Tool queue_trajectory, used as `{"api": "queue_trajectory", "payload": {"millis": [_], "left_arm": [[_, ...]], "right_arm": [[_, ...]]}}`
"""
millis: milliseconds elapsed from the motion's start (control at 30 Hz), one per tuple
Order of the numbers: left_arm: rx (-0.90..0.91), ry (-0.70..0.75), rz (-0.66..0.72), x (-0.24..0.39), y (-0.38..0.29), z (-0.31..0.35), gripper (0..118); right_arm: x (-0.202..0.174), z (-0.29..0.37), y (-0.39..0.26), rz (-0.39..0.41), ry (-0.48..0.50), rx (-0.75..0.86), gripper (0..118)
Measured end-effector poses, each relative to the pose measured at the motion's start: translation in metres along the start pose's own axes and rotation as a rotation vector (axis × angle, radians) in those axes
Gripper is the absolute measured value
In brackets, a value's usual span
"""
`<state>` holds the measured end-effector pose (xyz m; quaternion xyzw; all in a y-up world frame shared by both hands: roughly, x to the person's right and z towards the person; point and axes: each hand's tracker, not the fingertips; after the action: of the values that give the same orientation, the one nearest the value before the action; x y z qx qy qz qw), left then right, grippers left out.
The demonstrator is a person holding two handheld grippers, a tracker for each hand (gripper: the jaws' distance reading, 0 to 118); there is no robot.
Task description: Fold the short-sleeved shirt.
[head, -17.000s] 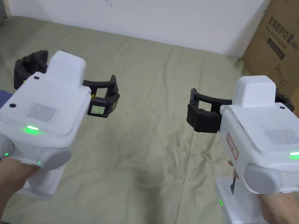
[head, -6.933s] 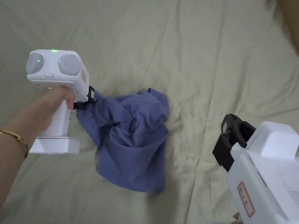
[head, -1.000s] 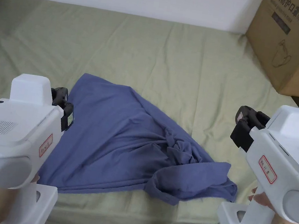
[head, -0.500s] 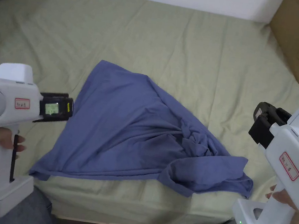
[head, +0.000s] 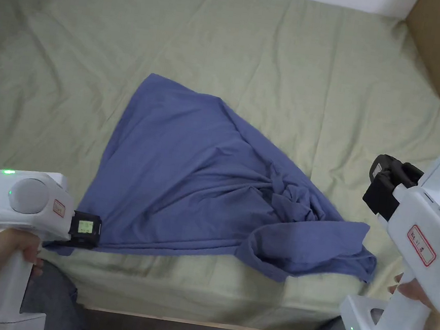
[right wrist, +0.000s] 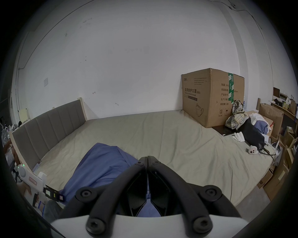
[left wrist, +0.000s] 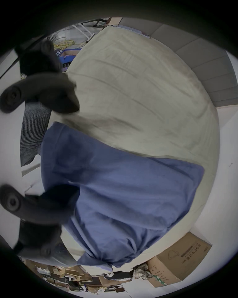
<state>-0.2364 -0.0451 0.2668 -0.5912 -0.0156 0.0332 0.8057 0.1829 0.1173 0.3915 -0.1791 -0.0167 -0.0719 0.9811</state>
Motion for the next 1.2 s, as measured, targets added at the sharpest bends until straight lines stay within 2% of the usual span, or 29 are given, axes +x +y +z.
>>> {"api": "queue_trajectory", "payload": {"millis": [33,100,200,233,267,300,467,533,567,600,633,667,700,733,767,800,833,933,967,1067,1100,1133,1167,1200], "left_arm": [[-0.016,0.012,-0.002,0.001,-0.001,-0.004,64],[-0.012,-0.001,-0.006,0.003,-0.003,-0.006,52],[0.024,-0.018,-0.042,0.007,-0.004,0.007,4],[0.048,-0.068,-0.006,0.007,-0.002,0.012,3],[0.051,-0.06,0.01,0.006,-0.001,0.015,2],[0.086,-0.075,-0.008,0.007,-0.002,0.022,2],[0.245,-0.139,0.04,0.015,-0.004,0.071,2],[0.273,-0.167,0.071,0.01,0.001,0.078,2],[0.278,-0.172,0.079,0.009,0.001,0.082,2],[0.28,-0.177,0.084,0.009,0.001,0.084,2],[0.282,-0.183,0.087,0.009,0.0,0.086,2],[0.286,-0.189,0.092,0.006,0.001,0.086,2],[0.283,-0.192,0.094,0.006,0.001,0.086,2],[0.281,-0.193,0.094,0.006,0.0,0.085,2],[0.279,-0.19,0.095,0.007,-0.002,0.084,2],[0.274,-0.184,0.096,0.008,-0.001,0.08,2],[0.268,-0.181,0.095,0.008,-0.002,0.078,2],[0.252,-0.176,0.104,0.009,-0.005,0.072,2],[0.245,-0.176,0.107,0.008,-0.005,0.069,2],[0.233,-0.172,0.112,0.008,-0.006,0.065,2],[0.228,-0.168,0.112,0.008,-0.006,0.063,2],[0.224,-0.164,0.114,0.008,-0.006,0.062,2],[0.221,-0.163,0.117,0.007,-0.006,0.061,2],[0.217,-0.162,0.12,0.008,-0.007,0.063,2]], "right_arm": [[0.001,0.0,-0.001,-0.02,-0.005,-0.036,0],[0.003,0.001,0.0,-0.025,-0.015,-0.031,0],[0.008,0.001,-0.002,-0.031,-0.03,-0.042,0],[0.01,0.001,-0.002,-0.031,-0.035,-0.044,0],[0.012,0.001,-0.002,-0.033,-0.044,-0.051,0],[0.015,0.001,-0.002,0.009,-0.059,-0.017,0],[0.032,-0.005,0.0,-0.005,-0.093,-0.062,0],[0.041,-0.01,-0.002,-0.002,-0.103,-0.149,3],[0.045,-0.014,-0.002,-0.075,-0.108,-0.221,20],[0.051,-0.019,-0.002,-0.079,-0.096,-0.253,20],[0.055,-0.023,-0.003,-0.097,-0.098,-0.279,29],[0.061,-0.03,-0.004,-0.115,-0.081,-0.334,53],[0.072,-0.042,-0.01,-0.161,-0.157,-0.463,92],[0.077,-0.052,-0.015,-0.15,-0.153,-0.504,118],[0.078,-0.06,-0.017,-0.157,-0.134,-0.533,112],[0.081,-0.071,-0.022,-0.164,-0.149,-0.583,112],[0.09,-0.085,-0.027,-0.078,-0.294,-0.596,112],[0.101,-0.114,-0.048,-0.164,-0.271,-0.68,112],[0.096,-0.122,-0.05,-0.264,-0.121,-0.699,112],[0.096,-0.141,-0.054,-0.313,-0.146,-0.754,112],[0.096,-0.146,-0.057,-0.3,-0.162,-0.772,110],[0.097,-0.153,-0.06,-0.279,-0.178,-0.786,100],[0.097,-0.156,-0.062,-0.266,-0.189,-0.802,84],[0.096,-0.157,-0.063,-0.262,-0.191,-0.802,62]]}}
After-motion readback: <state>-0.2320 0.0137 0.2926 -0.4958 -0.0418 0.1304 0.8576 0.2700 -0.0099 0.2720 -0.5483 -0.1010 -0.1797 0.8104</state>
